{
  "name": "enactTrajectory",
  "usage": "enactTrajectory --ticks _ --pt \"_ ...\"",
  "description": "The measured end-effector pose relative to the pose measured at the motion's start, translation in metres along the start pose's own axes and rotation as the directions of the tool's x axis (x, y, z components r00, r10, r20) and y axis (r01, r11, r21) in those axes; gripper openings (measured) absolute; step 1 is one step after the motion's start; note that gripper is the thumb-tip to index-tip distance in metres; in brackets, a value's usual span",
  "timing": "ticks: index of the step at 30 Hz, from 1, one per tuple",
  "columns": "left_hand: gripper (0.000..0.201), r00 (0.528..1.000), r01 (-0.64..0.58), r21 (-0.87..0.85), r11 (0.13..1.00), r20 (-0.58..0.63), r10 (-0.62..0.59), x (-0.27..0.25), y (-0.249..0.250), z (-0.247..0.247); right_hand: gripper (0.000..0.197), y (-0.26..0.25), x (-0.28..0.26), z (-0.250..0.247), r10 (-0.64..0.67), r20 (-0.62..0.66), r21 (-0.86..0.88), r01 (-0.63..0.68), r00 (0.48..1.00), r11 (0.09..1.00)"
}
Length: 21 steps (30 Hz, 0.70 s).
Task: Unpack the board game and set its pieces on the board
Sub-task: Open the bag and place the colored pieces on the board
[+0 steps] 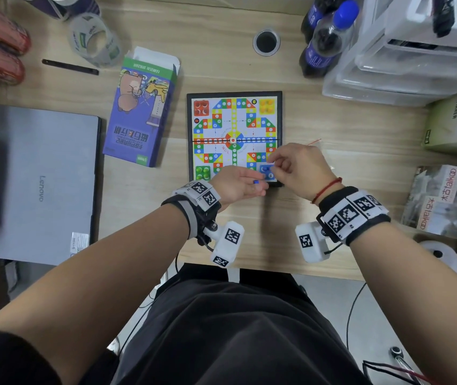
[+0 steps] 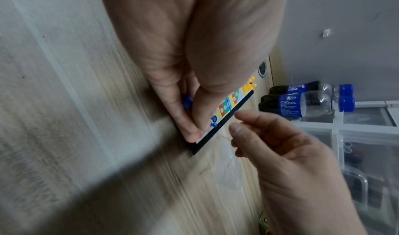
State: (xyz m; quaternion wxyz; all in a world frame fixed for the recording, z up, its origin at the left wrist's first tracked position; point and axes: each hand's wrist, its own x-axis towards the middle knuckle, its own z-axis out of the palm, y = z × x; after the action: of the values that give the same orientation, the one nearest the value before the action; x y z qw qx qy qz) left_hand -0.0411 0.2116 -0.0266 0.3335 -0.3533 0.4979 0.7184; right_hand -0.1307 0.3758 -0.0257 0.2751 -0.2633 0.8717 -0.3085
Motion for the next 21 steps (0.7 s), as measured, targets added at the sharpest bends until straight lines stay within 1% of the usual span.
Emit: enactTrajectory --ticks 3,5,8,11,13,17,21 --pt "0.035 1.0 -0.006 0.02 1.0 0.023 0.006 0.002 0.001 0.004 0.017 -0.011 -0.006 0.001 -0.086 0.17 -0.008 0.089 0.982 0.996" --pt "0.037 0.998 -0.01 0.058 0.998 0.055 0.007 0.001 0.002 0.006 0.021 -0.011 -0.008 0.004 -0.098 0.222 -0.039 0.11 0.97 0.993" --pt "0.036 0.996 0.007 0.032 0.999 0.086 -0.01 0.0 0.002 0.005 0.024 -0.008 -0.011 0.006 -0.108 0.211 -0.067 0.125 0.972 0.99" --pt "0.032 0.996 0.033 0.007 0.999 0.087 -0.034 -0.001 0.0 0.004 0.02 -0.009 -0.013 0.007 -0.123 0.235 -0.098 0.15 0.964 0.984" --pt "0.03 0.997 0.045 -0.015 0.999 0.066 -0.044 -0.002 0.001 0.005 0.014 -0.009 -0.014 0.006 -0.101 0.247 -0.12 0.134 0.964 0.984" --pt "0.033 0.999 0.032 -0.071 0.997 0.012 -0.031 -0.001 0.002 0.004 0.009 -0.006 -0.015 0.004 -0.055 0.213 -0.146 0.088 0.976 0.985" --pt "0.034 0.999 0.034 -0.082 0.996 -0.008 -0.035 0.001 0.003 0.005 0.012 -0.008 -0.014 0.004 -0.083 0.205 -0.15 0.115 0.975 0.982"
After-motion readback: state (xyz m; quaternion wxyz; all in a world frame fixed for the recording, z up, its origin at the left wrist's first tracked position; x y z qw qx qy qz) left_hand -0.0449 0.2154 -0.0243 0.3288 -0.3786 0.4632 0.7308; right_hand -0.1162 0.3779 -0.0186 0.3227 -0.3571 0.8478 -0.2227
